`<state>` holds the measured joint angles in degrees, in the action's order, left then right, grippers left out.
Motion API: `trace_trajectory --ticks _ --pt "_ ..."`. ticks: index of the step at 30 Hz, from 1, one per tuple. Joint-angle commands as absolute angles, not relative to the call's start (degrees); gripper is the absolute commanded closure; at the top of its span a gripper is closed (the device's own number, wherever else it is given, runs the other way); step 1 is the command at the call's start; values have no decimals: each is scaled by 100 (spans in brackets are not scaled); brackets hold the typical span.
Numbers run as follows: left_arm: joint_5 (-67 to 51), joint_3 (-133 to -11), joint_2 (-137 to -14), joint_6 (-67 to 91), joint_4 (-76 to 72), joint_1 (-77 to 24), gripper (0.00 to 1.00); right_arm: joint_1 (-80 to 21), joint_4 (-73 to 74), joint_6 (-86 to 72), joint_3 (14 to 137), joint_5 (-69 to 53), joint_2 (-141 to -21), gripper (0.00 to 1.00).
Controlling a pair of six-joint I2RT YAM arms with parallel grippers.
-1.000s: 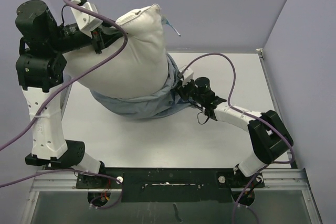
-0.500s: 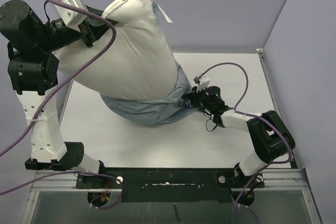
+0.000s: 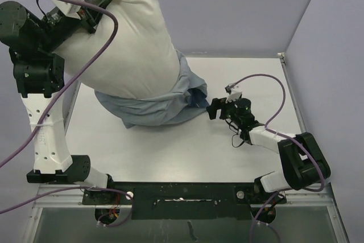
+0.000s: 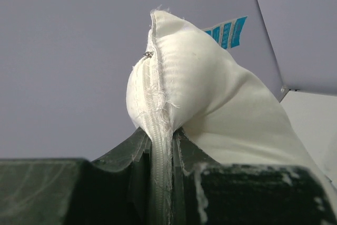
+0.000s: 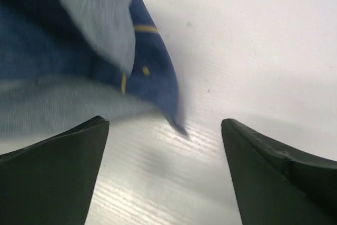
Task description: Remove the pillowcase from the pillow
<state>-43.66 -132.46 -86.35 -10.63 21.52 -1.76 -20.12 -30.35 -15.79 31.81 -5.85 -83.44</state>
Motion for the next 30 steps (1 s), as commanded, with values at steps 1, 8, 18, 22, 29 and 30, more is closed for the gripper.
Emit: trace_trajectory --ticks 1,8,18,22,29,30 --pt "-4132 -13264 -8109 -1090 398 -114 100 -2024 -3668 -1140 2879 -1089 -7615 3" --pt "-4391 -13331 -8137 -718 371 -105 100 -2231 -3414 -416 3057 -2058 -7612 2" --pt "-4613 -13830 -8146 -747 448 -70 100 -2818 -2927 417 3989 -1881 -8628 2" --pt "-4754 -13862 -8072 -698 457 -69 100 -2523 -2735 670 4197 -2251 -8538 2" --pt "-4869 -14255 -8208 -499 343 -70 100 -2379 -2127 1379 4472 -2708 -8512 2" --pt "-4889 -14353 -8243 -497 278 -70 100 -2378 -2085 1456 4458 -2758 -8531 2"
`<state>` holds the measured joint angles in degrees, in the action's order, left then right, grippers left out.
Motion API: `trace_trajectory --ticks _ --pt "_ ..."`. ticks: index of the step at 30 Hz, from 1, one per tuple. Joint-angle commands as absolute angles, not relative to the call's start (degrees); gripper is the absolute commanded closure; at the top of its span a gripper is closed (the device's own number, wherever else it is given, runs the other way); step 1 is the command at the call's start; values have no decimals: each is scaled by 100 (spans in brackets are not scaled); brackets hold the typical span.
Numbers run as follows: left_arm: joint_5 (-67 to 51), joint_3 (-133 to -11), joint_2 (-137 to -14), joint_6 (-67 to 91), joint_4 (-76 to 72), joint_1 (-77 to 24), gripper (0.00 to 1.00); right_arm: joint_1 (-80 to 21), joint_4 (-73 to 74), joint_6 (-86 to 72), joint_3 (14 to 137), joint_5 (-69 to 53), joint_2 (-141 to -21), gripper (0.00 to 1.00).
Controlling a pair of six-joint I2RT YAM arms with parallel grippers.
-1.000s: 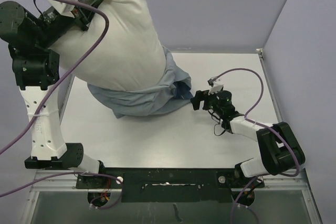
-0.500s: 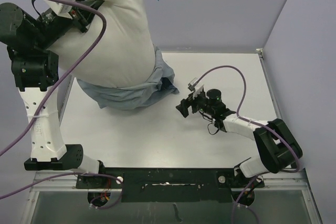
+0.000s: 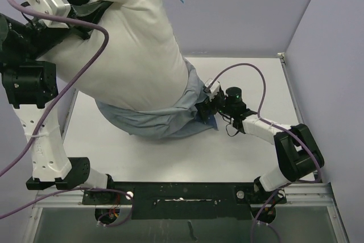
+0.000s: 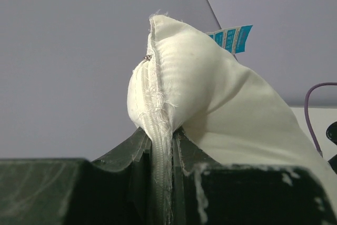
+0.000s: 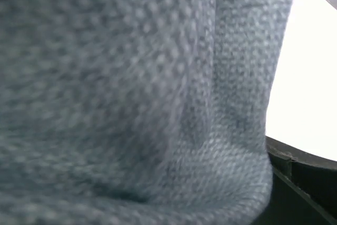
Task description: Remove the pillowcase from the pillow
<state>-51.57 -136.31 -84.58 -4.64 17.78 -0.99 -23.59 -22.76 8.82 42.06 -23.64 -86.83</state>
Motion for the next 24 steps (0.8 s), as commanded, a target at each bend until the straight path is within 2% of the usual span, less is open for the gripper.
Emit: trace_trajectory --ticks 1,5,12,17,21,22,24 --pt "-4902 -14455 -8285 -507 204 -70 100 -2381 -2093 1507 4415 -2796 -8546 2" --pt "-4853 -14972 -8482 -508 24 -70 100 -2374 -2222 1463 4230 -2891 -8649 2" --pt "-4763 -15010 -8352 -475 -277 -70 100 -2405 -2823 975 4168 -3260 -8987 0" --pt "-4758 -15005 -8298 -643 -186 -70 100 -2475 -2938 866 4330 -3364 -8920 4" --pt "-4665 -14979 -8264 -760 -167 -70 100 -2446 -3100 705 4248 -3407 -8745 16" --pt "-4659 -14970 -8255 -778 -175 -70 100 -2429 -3157 633 4207 -3436 -8711 21" --pt "-4658 -14912 -8236 -838 -218 -70 100 -2381 -3204 459 4147 -3410 -8676 38"
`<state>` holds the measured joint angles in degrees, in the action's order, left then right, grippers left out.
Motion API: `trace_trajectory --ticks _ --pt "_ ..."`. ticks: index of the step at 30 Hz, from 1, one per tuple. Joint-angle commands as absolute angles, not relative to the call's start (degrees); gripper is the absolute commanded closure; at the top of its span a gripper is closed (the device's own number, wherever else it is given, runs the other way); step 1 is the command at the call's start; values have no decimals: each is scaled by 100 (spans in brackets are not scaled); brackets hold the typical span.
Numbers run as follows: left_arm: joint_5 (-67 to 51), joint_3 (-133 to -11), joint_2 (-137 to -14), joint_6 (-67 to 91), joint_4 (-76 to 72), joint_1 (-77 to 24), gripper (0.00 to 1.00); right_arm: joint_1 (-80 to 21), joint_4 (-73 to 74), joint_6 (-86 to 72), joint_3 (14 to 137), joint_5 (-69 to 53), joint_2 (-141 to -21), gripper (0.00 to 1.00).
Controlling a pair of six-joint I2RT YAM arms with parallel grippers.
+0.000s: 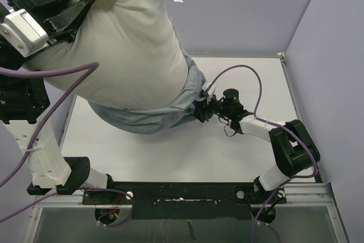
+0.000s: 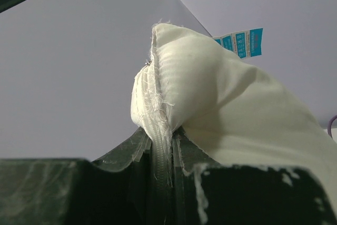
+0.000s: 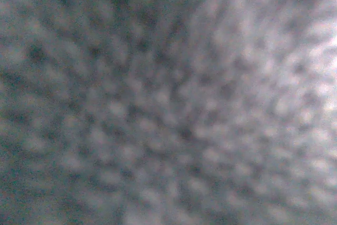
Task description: Remove the pillowcase from the pillow
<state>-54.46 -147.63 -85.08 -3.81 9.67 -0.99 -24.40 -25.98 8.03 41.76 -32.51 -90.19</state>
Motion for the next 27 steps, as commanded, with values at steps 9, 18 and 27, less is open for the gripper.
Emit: trace_trajectory --ticks 9,18,27 --pt "-3982 -14857 -8435 -1965 -268 -70 100 -1470 -3013 -1860 4099 -1977 -9014 100" --pt "-2599 -15711 -9375 -3073 -961 -12 100 -429 278 -3405 5335 -1114 -9820 100" --pt "-1895 -15795 -9712 -2939 -1951 270 100 280 680 -3776 4798 -421 -9455 100"
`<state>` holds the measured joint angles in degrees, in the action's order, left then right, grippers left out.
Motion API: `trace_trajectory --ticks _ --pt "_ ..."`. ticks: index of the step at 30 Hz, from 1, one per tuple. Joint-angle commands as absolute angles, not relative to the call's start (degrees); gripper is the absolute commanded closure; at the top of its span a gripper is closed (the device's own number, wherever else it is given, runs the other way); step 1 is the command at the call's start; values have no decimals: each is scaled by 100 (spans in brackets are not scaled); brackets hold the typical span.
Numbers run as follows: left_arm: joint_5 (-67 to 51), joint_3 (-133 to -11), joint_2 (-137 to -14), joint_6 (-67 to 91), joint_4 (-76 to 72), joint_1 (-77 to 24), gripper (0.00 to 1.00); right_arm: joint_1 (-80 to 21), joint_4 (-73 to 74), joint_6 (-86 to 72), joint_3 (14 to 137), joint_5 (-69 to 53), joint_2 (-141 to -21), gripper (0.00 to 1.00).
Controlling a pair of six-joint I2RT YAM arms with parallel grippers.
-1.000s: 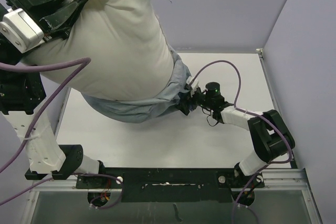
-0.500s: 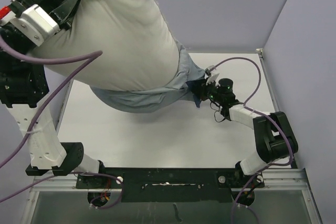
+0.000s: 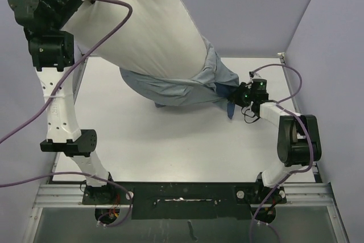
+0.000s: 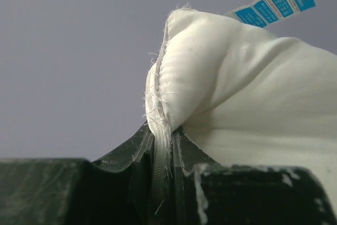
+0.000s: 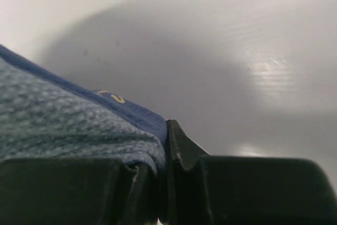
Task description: Remove the pillowcase from the pillow
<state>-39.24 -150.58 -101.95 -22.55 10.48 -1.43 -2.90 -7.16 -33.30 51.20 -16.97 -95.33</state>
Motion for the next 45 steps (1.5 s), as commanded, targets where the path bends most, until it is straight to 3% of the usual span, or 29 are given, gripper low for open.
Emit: trace_trajectory --ticks 1,12,14,16,17,19,20,21,24,28,29,38,45 --pt "-1833 -15783 -9732 -2857 -1986 450 100 387 760 -3827 4781 -388 -9418 100" --pt "-1551 -15940 -10394 -270 -2090 3400 100 1400 938 -3926 4445 -284 -8724 100" --pt "-2410 -15671 -10229 881 -1325 3738 100 1128 664 -3706 4457 -358 -8636 100" --pt "-4714 -14685 -9805 1680 -1018 3658 97 597 583 -3287 4721 -165 -8656 100" --pt "-5578 -14095 -9570 1687 -807 3330 82 361 665 -3086 4912 -35 -8731 100" --pt "-6519 -13137 -9037 133 847 2441 34 149 894 -2916 5322 41 -8922 100" --pt "-6618 -12691 -8841 -911 1834 2004 21 134 983 -2910 5462 5 -8977 96" --pt "-6558 -12300 -8685 -2128 2818 1482 14 144 1023 -2877 5565 19 -8997 87" --pt "-5519 -10983 -8459 -4928 4819 509 5 159 1099 -2499 5857 179 -8790 60" --pt "-4769 -10047 -8742 -5783 4791 308 3 142 1207 -1990 6061 432 -8257 16" --pt "-4616 -10044 -8951 -5985 4885 308 2 139 1259 -1912 6071 493 -8122 1" --pt "-3746 -10108 -10347 -5772 4364 364 2 -240 2235 -1725 5902 717 -6814 2" --pt "-3643 -9335 -10574 -5420 3176 132 2 -1770 2727 -1815 5254 968 -5996 2"
